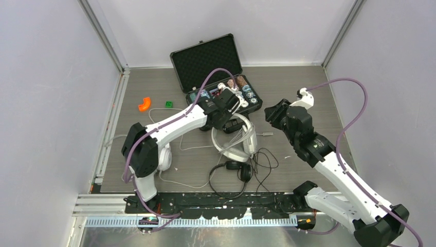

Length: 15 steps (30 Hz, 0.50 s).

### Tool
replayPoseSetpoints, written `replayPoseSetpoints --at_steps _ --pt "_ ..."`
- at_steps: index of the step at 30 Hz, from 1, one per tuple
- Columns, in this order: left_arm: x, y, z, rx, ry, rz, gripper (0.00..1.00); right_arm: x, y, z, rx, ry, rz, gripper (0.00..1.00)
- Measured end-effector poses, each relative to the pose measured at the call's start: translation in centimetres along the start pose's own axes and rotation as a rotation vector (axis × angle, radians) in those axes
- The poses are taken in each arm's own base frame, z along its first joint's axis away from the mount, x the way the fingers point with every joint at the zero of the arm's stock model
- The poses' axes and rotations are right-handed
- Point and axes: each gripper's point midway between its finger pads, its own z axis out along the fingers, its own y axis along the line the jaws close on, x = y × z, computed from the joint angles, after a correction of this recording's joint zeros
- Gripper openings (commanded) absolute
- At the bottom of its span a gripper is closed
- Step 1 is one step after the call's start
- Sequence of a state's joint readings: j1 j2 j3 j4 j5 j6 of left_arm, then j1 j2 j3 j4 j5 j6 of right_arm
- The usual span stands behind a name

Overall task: Wrap the headphones
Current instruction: Wrap the headphones cable around the headphones.

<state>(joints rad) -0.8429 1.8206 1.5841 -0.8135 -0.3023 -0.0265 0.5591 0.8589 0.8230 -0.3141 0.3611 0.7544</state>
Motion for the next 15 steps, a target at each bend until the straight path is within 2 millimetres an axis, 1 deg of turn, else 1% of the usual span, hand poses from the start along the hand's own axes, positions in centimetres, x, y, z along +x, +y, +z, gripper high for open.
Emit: replayPoseSetpoints --at_steps 2,5,7,9,12,15 --pt "0.7 -0.3 0.1 0.041 0.003 -0.015 0.0 -0.9 -1.3 0.4 0.029 -0.029 -0.047 0.46" --pt "1.1 -0.7 -0.3 0.124 -0.012 -0.067 0.0 -2.3 -3.1 1.5 0.073 -0.058 -0.084 0.49" --pt "1.1 -0.5 -0.7 0.179 -0.038 -0.124 0.0 -2.6 -4.2 2.4 0.099 -0.051 -0.097 0.51" --pt "0.8 0.1 -1.2 0.225 -0.069 -0.189 0.0 -2.3 -5.2 3.4 0.112 -0.018 -0.106 0.52" --pt "0.1 0.9 -2.0 0.277 -0.108 -0.272 0.0 -1.8 -5.4 4.3 0.072 0.014 -0.116 0.55" --pt "-0.5 1.6 -2.5 0.306 -0.124 -0.337 0.0 -0.9 -4.7 4.6 -0.024 0.043 -0.168 0.59"
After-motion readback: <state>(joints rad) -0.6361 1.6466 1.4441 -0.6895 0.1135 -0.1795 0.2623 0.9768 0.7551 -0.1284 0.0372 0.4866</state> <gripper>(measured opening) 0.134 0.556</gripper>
